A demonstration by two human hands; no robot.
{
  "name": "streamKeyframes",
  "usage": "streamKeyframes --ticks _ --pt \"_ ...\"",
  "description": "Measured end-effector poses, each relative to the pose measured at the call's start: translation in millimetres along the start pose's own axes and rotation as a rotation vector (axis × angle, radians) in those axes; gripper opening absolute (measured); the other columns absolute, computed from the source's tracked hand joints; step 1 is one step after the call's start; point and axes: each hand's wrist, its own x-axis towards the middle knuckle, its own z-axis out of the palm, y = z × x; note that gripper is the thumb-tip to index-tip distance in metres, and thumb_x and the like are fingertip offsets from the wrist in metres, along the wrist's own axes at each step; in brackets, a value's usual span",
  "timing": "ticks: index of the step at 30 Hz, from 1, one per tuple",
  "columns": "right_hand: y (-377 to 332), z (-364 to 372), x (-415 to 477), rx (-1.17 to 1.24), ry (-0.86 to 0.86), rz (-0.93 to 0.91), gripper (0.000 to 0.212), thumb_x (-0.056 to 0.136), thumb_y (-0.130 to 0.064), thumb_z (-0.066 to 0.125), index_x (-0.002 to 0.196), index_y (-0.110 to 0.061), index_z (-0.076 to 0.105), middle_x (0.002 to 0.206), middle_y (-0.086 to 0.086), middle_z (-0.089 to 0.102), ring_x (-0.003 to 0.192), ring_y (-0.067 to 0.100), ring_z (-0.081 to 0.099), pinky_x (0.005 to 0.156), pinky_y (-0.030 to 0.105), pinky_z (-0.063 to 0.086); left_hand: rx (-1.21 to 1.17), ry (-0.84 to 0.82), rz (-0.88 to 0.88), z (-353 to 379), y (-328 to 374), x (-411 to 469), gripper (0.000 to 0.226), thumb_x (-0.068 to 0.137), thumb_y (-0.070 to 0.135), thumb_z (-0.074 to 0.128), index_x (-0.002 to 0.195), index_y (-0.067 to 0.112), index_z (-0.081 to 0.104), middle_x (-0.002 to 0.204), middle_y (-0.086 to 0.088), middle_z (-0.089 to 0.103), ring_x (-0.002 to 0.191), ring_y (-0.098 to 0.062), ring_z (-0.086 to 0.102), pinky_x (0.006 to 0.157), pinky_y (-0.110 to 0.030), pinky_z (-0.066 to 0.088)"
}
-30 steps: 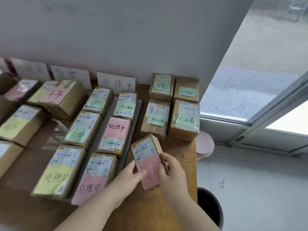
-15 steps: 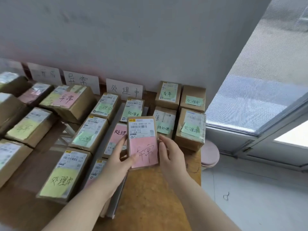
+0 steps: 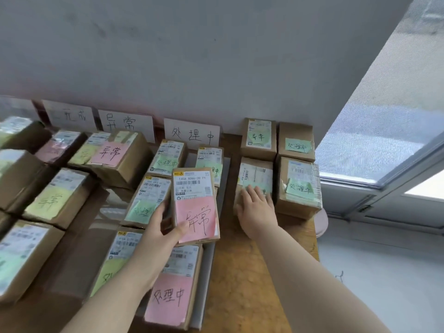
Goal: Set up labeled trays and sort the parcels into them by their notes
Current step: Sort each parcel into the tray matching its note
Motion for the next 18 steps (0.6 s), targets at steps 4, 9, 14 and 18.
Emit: streamKeyframes --ticks 4,9,14,18 --pt "-6 11 -26 -0.007 0.035 0.036 0.056 0.101 -0.044 0.025 0.152 -0.021 0.016 0.161 -0.002 0.009 0.148 0.017 0.0 0.12 0.043 -0.004 0.01 -0.046 -0.019 -10 -5 6 0.05 0.086 0.037 0.067 0.122 0.06 0.041 0.126 0.022 0.056 0.118 -0.009 0.053 0.103 -0.048 0.042" --pt "-16 23 -66 0.042 0.025 0.108 0.054 0.1 -0.048 0.026 0.151 -0.028 0.02 0.16 -0.011 0.011 0.148 0.01 -0.001 0.118 0.053 -0.003 0.071 -0.132 -0.04 -12 -8 9 0.068 0.086 0.041 0.066 0.141 0.051 0.028 0.132 0.015 0.052 0.119 -0.013 0.052 0.103 -0.049 0.042" --pt "-24 31 -102 0.116 0.068 0.186 0.045 0.101 -0.045 0.028 0.144 -0.034 0.033 0.156 -0.016 0.02 0.147 0.007 0.005 0.119 0.05 0.003 0.166 -0.248 -0.027 -8 -8 5 0.062 0.092 0.035 0.061 0.142 0.047 0.027 0.125 0.016 0.053 0.116 -0.011 0.049 0.104 -0.042 0.038" --pt "-32 39 -126 0.143 0.087 0.251 0.041 0.101 -0.045 0.03 0.141 -0.038 0.036 0.155 -0.019 0.021 0.146 0.005 0.005 0.12 0.047 0.003 0.264 -0.323 0.001 -5 -9 -4 0.061 0.093 0.033 0.06 0.141 0.049 0.026 0.133 0.015 0.051 0.127 -0.014 0.046 0.107 -0.047 0.037"
